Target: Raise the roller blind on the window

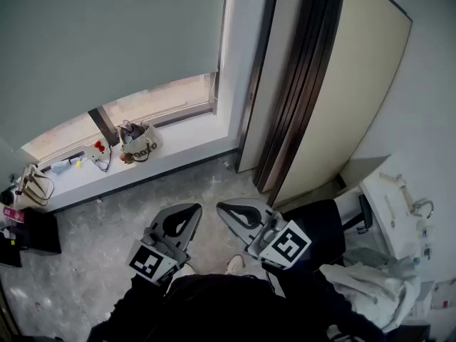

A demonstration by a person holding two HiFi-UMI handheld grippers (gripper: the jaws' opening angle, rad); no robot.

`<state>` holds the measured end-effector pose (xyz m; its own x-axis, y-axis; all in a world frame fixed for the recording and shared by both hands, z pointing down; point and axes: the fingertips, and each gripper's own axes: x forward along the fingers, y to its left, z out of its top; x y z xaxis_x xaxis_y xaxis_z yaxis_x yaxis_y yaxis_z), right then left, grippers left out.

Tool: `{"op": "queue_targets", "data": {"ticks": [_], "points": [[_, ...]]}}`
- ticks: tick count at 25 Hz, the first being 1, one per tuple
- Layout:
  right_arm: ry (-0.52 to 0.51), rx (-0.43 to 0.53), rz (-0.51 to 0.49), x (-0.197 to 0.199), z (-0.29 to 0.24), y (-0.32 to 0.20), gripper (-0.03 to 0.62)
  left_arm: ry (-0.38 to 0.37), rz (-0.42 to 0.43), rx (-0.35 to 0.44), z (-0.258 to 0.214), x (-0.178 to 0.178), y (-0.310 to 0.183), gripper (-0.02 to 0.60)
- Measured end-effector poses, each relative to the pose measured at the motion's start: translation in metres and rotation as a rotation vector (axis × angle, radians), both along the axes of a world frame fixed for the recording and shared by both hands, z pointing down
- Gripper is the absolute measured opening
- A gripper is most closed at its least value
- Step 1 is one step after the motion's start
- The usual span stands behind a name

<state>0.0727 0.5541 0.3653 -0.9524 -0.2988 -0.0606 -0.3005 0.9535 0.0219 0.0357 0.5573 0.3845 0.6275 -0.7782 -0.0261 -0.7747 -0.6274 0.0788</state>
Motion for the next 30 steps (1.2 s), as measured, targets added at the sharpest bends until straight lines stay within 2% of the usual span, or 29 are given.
{"op": "queue_targets", "data": {"ticks": [15, 24, 30], "points": [[-0.013, -0.012, 0.017, 0.015, 0.0, -0.013, 0.005, 0.015, 0.016, -0.016, 0.005, 0.009, -0.006, 0.006], [-0.006, -0.036, 0.032, 0.048, 0.01, -0.029, 0.004, 0.041, 0.022, -0.023, 0.006, 0.039, -0.02, 0.006], [0.013, -0.019, -0.004, 0.071, 0.013, -0.045, 0.005, 0.024, -0.003, -0.039, 0.01, 0.067, -0.039, 0.006]]}}
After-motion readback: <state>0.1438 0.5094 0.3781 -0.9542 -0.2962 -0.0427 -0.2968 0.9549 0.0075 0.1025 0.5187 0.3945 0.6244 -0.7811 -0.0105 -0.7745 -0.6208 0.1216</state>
